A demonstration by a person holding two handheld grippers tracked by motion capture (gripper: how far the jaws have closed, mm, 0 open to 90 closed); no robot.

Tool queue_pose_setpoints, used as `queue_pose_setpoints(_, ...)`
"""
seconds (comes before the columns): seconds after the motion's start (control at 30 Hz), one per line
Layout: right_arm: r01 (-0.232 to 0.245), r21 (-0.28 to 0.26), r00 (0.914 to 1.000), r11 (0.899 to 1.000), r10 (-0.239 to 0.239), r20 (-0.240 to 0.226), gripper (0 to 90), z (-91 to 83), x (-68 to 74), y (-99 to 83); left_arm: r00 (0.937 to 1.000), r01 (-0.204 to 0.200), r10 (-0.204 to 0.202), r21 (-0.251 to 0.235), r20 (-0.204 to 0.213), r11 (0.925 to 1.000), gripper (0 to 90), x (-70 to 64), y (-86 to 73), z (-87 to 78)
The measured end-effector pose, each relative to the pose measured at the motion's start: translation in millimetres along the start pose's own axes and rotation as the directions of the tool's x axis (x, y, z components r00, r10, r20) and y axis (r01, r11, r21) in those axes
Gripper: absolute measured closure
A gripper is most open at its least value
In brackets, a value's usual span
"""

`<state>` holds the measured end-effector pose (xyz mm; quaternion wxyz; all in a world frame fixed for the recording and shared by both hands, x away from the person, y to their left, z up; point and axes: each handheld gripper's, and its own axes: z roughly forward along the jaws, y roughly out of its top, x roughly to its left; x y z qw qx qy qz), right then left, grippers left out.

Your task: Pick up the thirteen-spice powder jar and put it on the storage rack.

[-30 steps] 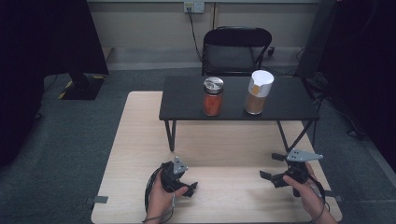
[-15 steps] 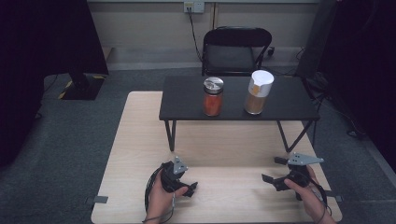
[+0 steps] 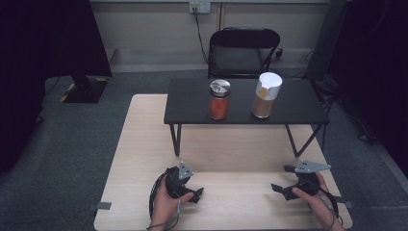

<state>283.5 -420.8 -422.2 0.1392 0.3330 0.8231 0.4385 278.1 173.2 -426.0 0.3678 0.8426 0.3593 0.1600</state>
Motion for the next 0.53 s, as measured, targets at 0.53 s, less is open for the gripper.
queue_pose_setpoints(0.53, 0.063, 0.135, 0.9970, 0.989, -0.068, 0.037, 1.1, 7.2, 7.7, 9.1, 1.0000, 0.000, 0.000, 0.000, 0.000, 1.0000, 0.0, 0.0, 0.0, 0.0)
